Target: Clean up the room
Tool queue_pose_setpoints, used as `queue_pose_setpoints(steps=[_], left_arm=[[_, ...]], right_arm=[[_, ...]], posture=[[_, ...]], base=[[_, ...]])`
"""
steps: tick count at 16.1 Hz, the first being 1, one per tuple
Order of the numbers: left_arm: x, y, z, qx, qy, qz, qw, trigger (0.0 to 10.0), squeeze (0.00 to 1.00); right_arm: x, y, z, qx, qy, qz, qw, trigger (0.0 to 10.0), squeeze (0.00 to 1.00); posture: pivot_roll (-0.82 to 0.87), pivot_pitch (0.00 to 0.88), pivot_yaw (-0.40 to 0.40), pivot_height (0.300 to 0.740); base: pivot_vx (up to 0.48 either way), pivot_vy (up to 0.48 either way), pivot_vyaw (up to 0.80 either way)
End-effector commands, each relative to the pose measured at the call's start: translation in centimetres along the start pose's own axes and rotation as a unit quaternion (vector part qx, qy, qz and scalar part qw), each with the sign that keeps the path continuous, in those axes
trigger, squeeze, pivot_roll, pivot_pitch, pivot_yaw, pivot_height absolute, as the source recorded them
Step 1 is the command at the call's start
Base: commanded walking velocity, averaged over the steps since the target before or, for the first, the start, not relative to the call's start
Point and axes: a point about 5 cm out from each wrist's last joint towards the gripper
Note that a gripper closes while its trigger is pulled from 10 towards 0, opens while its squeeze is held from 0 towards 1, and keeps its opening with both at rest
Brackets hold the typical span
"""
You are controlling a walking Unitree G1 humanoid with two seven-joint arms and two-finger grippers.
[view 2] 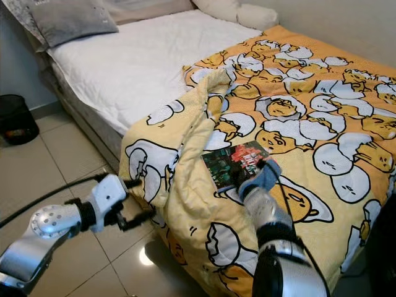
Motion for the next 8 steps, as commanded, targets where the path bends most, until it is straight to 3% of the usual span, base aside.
queue_pose_setpoints(steps=[1, 3, 8], left_arm=[[0.1, -0.2, 0.2, -0.004, 0.006, -0.008, 1.0, 10.0, 0.93], [0.1, -0.5, 0.1, -0.008, 0.002, -0.01, 1.0, 10.0, 0.93], [-0.1, -1.2, 0.2, -0.015, 0.003, -0.011, 1.0, 10.0, 0.94]], right_arm=[[0.3, 0.1, -0.1, -0.006, 0.021, -0.007, 1.0, 10.0, 1.0], [-0.4, 0.2, -0.3, -0.008, 0.071, 0.032, 0.997, 10.0, 1.0], [-0.9, 0.5, -1.0, -0.028, 0.093, 0.027, 0.995, 10.0, 1.0]], posture=[[0.12, 0.0, -0.021, 0.74], [0.14, 0.0, -0.027, 0.74], [0.16, 0.0, -0.024, 0.74]], base=[[0.0, 0.0, 0.0], [0.0, 0.0, 0.0], [0.0, 0.0, 0.0]])
Point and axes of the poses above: a point about 5 cm out from each wrist's last joint towards the gripper, its own y axis pointing out of the wrist towards the gripper, its own z axis along the axis of the wrist's last joint, x = y × z, and after that the axes turned 12 degrees about -y, right-handed
